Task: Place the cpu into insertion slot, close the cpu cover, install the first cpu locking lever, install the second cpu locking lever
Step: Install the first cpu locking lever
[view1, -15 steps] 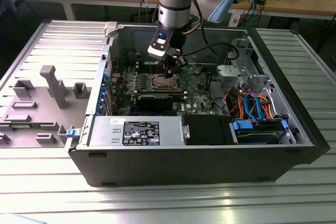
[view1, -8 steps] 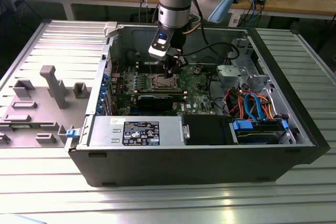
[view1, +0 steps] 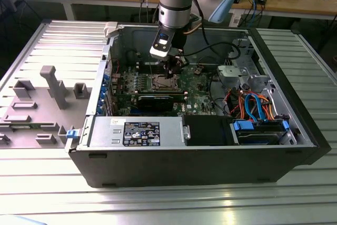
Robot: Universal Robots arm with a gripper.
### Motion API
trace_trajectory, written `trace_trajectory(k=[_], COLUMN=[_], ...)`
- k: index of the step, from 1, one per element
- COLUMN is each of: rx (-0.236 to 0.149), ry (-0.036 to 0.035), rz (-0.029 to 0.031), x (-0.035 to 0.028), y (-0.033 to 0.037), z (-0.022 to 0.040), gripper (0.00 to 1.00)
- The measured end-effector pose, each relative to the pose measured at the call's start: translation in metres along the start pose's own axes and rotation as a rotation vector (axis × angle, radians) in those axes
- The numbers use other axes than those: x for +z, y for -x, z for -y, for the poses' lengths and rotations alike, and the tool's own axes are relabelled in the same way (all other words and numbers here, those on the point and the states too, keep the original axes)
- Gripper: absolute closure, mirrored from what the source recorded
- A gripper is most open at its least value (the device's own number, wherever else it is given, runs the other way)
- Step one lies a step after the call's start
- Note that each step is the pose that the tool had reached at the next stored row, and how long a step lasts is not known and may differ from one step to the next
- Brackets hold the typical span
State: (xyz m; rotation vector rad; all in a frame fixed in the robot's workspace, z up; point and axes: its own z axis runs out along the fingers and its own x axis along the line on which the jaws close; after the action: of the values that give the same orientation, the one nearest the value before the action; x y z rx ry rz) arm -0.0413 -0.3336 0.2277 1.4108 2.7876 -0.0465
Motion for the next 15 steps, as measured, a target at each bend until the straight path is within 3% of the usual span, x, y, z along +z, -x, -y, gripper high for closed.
trace_trajectory(k=[15], rx=[-0.036], ry=[0.001], rz=[0.0006], x=[0.0], y=[0.0], z=[0.0], gripper=[0.89])
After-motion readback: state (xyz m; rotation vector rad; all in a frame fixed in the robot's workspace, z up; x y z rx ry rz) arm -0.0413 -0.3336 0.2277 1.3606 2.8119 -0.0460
